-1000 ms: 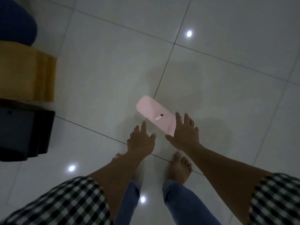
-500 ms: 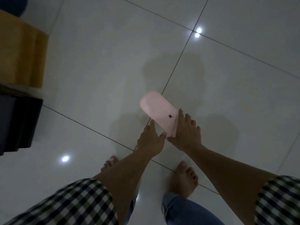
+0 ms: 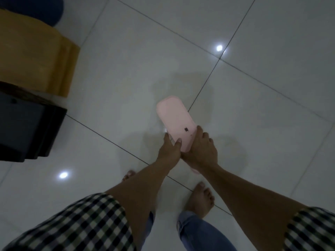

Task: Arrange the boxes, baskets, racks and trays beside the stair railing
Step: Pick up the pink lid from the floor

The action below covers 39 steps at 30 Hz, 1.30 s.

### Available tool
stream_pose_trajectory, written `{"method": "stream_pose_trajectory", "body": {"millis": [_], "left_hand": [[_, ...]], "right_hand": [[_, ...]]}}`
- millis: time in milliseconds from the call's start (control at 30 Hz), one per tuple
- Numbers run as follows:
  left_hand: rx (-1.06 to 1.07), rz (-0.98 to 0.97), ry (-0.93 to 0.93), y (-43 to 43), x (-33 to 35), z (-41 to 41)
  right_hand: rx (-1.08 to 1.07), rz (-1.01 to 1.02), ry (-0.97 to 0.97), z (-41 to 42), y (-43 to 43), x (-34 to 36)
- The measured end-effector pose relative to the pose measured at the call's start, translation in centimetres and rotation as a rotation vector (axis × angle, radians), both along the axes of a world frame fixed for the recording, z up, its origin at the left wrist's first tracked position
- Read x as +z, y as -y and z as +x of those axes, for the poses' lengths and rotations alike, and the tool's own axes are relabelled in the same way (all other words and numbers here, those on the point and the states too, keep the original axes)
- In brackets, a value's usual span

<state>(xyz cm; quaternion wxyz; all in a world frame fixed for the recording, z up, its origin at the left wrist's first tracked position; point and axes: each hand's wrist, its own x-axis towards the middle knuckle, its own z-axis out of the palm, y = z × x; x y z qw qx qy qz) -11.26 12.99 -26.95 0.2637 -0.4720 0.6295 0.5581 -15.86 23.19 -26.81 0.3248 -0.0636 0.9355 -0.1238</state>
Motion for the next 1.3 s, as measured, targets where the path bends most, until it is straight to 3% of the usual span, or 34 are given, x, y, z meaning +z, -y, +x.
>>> {"method": "stream_pose_trajectory", "body": {"millis": [333,633,967,1300], "left_hand": [[0.229,0.060,-0.095,11.7,12.3,-1.9],[0.321,0.092,-0.195,24.4,17.7,-4.2],[0.308,-0.051,-0.155,34.3,15.1,-16.7],[0.384,-0.098,-0.193,43.7,1.0,-31.6]], "right_hand": [[-0.055,-0.104,-0.118,-1.0,12.8,14.1],[-0.058,-0.145,-0.095,-4.1,25.6,20.6],[0.041,-0.134,-0.036,-18.2,35.7,15.8],[0.162,-0.112,-0.082,-33.2,46.6,0.8]]}}
